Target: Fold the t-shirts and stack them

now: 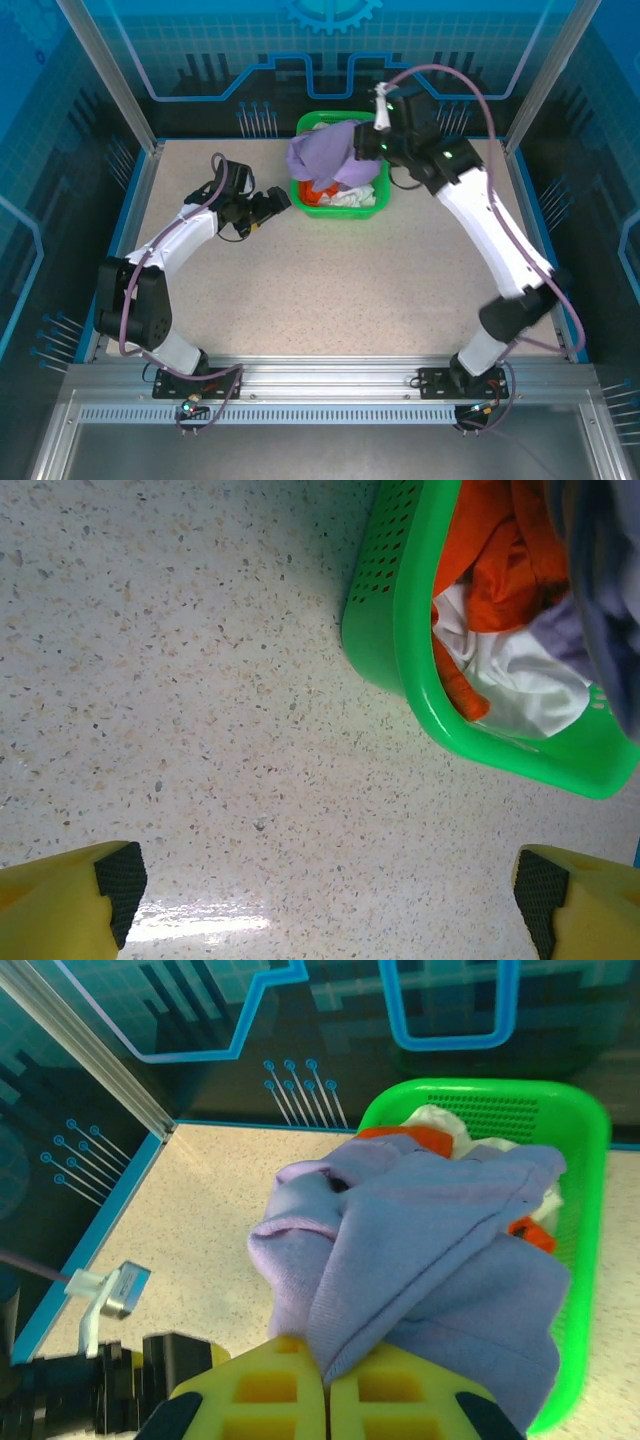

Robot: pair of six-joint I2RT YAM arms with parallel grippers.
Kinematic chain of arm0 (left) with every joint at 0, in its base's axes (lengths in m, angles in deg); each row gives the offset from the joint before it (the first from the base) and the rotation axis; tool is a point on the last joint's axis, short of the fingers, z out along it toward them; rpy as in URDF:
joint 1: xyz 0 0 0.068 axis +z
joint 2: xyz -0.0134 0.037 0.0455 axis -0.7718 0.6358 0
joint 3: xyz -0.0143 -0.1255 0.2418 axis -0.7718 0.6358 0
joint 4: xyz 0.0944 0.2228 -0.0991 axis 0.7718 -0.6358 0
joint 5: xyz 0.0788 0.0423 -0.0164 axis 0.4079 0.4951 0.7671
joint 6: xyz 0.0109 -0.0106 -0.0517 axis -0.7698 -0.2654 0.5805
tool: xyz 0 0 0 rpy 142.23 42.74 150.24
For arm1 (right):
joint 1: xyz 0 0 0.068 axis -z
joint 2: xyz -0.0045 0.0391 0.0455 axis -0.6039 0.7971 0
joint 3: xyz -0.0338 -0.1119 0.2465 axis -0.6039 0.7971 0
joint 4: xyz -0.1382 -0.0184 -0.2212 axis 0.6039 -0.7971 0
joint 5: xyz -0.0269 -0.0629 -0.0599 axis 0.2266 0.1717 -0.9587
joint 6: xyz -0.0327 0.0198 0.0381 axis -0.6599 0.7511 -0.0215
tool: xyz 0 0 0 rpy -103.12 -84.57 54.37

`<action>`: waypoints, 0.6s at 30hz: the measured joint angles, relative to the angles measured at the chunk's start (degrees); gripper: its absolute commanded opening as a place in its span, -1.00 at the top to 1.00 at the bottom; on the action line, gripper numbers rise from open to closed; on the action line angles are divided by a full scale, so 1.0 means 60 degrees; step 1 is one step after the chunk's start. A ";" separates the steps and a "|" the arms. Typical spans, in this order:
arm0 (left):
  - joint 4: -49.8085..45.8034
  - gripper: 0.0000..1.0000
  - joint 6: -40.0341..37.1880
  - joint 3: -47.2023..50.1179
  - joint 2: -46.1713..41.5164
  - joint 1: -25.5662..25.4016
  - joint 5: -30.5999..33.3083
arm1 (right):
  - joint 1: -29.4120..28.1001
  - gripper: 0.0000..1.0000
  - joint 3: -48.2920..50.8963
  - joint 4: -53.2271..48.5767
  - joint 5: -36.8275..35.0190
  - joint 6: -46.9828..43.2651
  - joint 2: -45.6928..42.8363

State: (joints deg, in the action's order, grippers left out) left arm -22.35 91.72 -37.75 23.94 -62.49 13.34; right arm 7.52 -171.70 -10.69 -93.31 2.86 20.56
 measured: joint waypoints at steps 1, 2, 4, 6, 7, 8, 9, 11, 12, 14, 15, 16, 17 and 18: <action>-0.0011 -0.91 0.0004 -0.0029 0.0011 0.0000 -0.0022 | 0.0029 1.00 0.0554 0.0076 -0.0091 -0.0062 -0.0637; 0.0015 -0.90 0.0007 -0.0062 0.0033 0.0000 -0.0066 | 0.0084 1.00 0.1115 0.0157 -0.0211 -0.0142 -0.1395; 0.0033 -0.87 0.0018 -0.0189 0.0146 0.0000 -0.0127 | 0.0200 1.00 0.1796 0.0226 -0.0448 -0.0302 -0.2630; 0.0040 -0.81 0.0080 -0.0364 0.0350 0.0000 -0.0215 | 0.0430 1.00 0.2193 0.0288 -0.0692 -0.0470 -0.3898; 0.0007 -0.81 0.0098 -0.0492 0.0488 -0.0004 -0.0259 | 0.0561 1.00 0.2331 0.0321 -0.0783 -0.0557 -0.4477; -0.0007 -0.80 0.0127 -0.0641 0.0648 -0.0018 -0.0262 | 0.0667 1.00 0.2455 0.0379 -0.0903 -0.0634 -0.5002; -0.0087 -0.77 0.0168 -0.0907 0.0896 -0.0058 -0.0255 | 0.0758 1.00 0.2605 0.0433 -0.1024 -0.0699 -0.5559; -0.0280 -0.70 0.0237 -0.1614 0.1490 -0.0197 -0.0219 | 0.0834 1.00 0.3027 0.0612 -0.1264 -0.0809 -0.6495; -0.0382 -0.67 0.0255 -0.2044 0.1829 -0.0295 -0.0153 | 0.0863 1.00 0.3340 0.0725 -0.1413 -0.0871 -0.6925; -0.0670 -0.61 0.0248 -0.3005 0.2583 -0.0492 0.0015 | 0.1016 1.00 0.3938 0.0754 -0.1603 -0.0936 -0.7420; -0.0805 -0.55 0.0229 -0.3555 0.3042 -0.0583 0.0113 | 0.1133 1.00 0.4229 0.0699 -0.1628 -0.0940 -0.7482; -0.0976 -0.49 0.0182 -0.4098 0.3504 -0.0659 0.0222 | 0.1253 1.00 0.4561 0.0681 -0.1610 -0.0936 -0.7464; -0.1166 -0.44 0.0084 -0.4583 0.3916 -0.0718 0.0331 | 0.1377 1.00 0.4972 0.0678 -0.1530 -0.0929 -0.7413; -0.1351 -0.35 0.0011 -0.5078 0.4364 -0.0769 0.0463 | 0.1504 1.00 0.5421 0.0652 -0.1410 -0.0911 -0.7348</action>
State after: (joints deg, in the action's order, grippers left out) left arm -30.46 91.79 -68.21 50.12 -67.10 16.12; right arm 16.55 -139.18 -6.78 -101.76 -2.60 -23.53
